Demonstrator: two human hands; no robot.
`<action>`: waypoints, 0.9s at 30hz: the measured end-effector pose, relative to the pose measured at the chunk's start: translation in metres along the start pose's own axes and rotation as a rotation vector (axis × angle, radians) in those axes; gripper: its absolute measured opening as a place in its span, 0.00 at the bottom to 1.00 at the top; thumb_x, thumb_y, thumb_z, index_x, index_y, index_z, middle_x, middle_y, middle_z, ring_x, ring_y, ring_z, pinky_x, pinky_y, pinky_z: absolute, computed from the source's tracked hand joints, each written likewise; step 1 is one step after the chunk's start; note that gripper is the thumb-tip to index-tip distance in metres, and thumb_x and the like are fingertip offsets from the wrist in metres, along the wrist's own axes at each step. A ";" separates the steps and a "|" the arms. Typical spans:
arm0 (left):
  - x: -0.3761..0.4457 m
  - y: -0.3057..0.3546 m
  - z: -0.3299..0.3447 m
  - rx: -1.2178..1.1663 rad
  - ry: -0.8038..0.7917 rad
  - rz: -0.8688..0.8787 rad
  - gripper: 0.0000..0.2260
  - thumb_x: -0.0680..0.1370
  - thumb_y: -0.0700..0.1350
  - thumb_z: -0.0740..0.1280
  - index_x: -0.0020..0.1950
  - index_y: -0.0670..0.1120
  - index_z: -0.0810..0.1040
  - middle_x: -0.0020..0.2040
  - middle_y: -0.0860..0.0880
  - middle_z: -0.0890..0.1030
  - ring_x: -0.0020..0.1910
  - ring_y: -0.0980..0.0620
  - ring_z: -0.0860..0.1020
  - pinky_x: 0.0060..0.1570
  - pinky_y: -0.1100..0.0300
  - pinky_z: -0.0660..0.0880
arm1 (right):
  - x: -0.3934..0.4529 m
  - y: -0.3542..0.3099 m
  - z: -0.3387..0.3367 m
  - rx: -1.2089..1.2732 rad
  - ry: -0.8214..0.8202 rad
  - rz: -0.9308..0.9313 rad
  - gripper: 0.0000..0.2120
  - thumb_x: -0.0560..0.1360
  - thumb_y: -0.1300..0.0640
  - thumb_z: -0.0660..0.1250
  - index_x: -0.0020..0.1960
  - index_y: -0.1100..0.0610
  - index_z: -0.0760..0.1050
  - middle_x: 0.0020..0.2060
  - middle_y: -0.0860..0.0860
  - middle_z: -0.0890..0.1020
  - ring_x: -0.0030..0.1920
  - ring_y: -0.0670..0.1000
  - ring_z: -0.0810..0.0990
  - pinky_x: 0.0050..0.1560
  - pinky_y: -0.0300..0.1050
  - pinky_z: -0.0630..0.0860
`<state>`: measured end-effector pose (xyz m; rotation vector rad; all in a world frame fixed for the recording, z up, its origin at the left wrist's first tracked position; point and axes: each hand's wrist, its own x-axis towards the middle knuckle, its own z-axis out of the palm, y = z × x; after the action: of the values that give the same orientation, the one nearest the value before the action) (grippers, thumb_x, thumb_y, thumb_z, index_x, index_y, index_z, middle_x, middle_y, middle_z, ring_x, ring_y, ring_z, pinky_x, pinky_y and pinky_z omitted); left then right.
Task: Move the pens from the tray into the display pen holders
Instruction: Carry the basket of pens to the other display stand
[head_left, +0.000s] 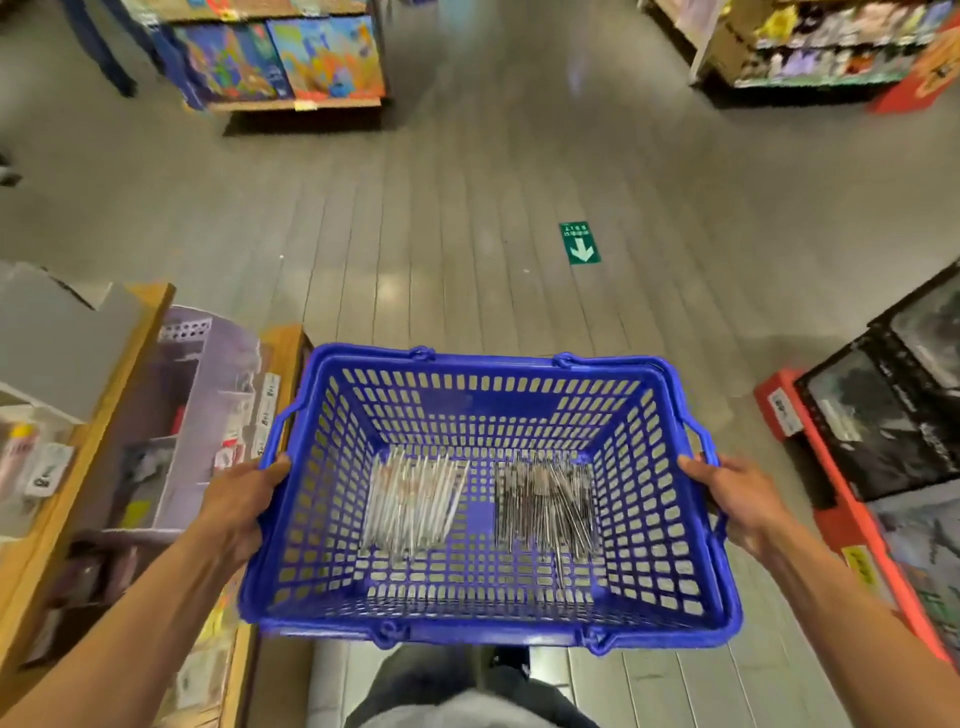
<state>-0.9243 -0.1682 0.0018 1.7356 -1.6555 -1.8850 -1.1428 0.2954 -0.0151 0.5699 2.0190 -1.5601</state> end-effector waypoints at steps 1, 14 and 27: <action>0.008 0.009 0.007 -0.020 0.003 -0.007 0.08 0.80 0.44 0.68 0.50 0.39 0.79 0.40 0.37 0.82 0.30 0.42 0.80 0.31 0.49 0.79 | 0.016 -0.018 0.005 -0.017 -0.015 -0.007 0.12 0.74 0.57 0.72 0.52 0.65 0.78 0.40 0.61 0.86 0.39 0.61 0.86 0.39 0.56 0.82; 0.171 0.156 0.101 -0.121 0.120 -0.044 0.07 0.79 0.42 0.69 0.46 0.37 0.78 0.36 0.37 0.82 0.27 0.44 0.80 0.30 0.48 0.80 | 0.211 -0.212 0.113 -0.184 -0.058 -0.041 0.12 0.75 0.54 0.71 0.52 0.63 0.77 0.38 0.58 0.86 0.38 0.58 0.86 0.40 0.53 0.82; 0.335 0.343 0.173 -0.196 0.154 -0.077 0.08 0.79 0.42 0.68 0.51 0.38 0.80 0.34 0.38 0.83 0.29 0.41 0.79 0.32 0.48 0.79 | 0.369 -0.420 0.234 -0.229 -0.082 -0.100 0.08 0.76 0.55 0.70 0.49 0.60 0.77 0.34 0.54 0.86 0.34 0.53 0.86 0.30 0.43 0.78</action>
<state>-1.3633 -0.4266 -0.0100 1.8352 -1.3214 -1.8219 -1.6531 -0.0299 0.0197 0.3161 2.1540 -1.3578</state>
